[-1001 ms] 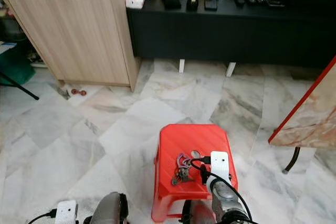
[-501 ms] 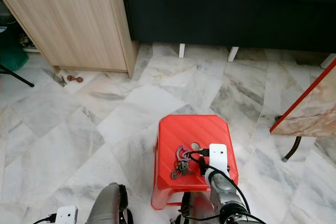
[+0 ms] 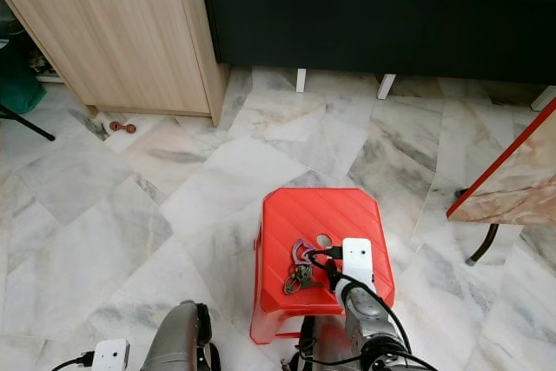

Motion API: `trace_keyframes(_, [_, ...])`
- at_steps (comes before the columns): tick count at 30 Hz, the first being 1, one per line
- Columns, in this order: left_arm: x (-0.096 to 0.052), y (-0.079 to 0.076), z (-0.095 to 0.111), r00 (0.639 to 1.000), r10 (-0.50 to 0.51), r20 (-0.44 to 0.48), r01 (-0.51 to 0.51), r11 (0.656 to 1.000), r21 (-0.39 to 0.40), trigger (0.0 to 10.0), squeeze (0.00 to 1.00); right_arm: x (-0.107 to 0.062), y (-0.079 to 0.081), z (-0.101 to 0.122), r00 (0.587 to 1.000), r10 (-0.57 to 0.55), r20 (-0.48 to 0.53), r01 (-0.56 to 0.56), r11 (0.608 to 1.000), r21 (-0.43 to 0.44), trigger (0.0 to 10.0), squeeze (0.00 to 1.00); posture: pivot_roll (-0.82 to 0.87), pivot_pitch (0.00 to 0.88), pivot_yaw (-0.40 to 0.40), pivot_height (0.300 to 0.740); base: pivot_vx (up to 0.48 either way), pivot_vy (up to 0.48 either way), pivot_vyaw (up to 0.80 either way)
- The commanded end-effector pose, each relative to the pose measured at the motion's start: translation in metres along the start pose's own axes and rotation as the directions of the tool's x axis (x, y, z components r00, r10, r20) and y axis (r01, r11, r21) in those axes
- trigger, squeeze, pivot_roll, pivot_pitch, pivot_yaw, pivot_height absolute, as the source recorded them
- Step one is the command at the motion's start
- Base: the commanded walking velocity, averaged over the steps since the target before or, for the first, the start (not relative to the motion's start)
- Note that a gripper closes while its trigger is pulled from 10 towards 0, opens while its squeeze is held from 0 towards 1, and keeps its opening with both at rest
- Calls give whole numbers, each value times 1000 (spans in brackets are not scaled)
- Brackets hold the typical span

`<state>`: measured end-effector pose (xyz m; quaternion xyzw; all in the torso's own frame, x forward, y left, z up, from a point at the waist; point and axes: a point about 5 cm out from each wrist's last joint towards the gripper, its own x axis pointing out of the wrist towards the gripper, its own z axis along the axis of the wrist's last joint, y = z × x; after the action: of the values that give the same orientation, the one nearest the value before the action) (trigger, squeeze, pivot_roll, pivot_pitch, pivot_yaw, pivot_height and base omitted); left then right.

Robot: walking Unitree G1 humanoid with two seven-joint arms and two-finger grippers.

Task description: Hang keys on a hook

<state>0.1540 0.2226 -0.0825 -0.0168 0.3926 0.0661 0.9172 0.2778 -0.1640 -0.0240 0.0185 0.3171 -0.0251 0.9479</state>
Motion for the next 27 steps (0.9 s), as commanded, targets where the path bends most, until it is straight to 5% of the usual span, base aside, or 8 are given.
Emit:
trace_keyframes(1, [-3,-4,-10,999,-21,-39,21,1000,14,10000,0,-2,-1,-9,1000,-3,-23,3,1000,9,745,0,106,236,-71,628,0,0,0])
trace_keyframes(12, [-1,-5,-8,999,-21,-40,22,1000,16,10000,0,-2,1,-8,1000,3,-22,-3,1000,13,784,0,109,222,-72,628,0,0,0])
trace_keyframes(18, [1,-6,-3,999,-22,-34,23,1000,17,10000,0,-1,1,-5,1000,3,-20,-3,1000,10,1725,0,108,209,-73,628,0,0,0])
trace_keyframes(22, [2,-7,-1,999,-23,-31,24,1000,18,10000,0,-1,1,-4,1000,5,-18,-5,1000,10,1373,0,108,201,-74,628,0,0,0])
trace_keyframes(24, [4,-8,3,999,-23,-29,24,1000,16,10000,0,-1,1,-5,1000,6,-20,-5,1000,9,0,0,109,186,-74,628,0,0,0])
trace_keyframes(27, [6,-8,6,999,-23,-27,23,1000,15,10000,0,-1,1,-5,1000,6,-20,-6,1000,9,0,0,110,174,-74,628,0,0,0])
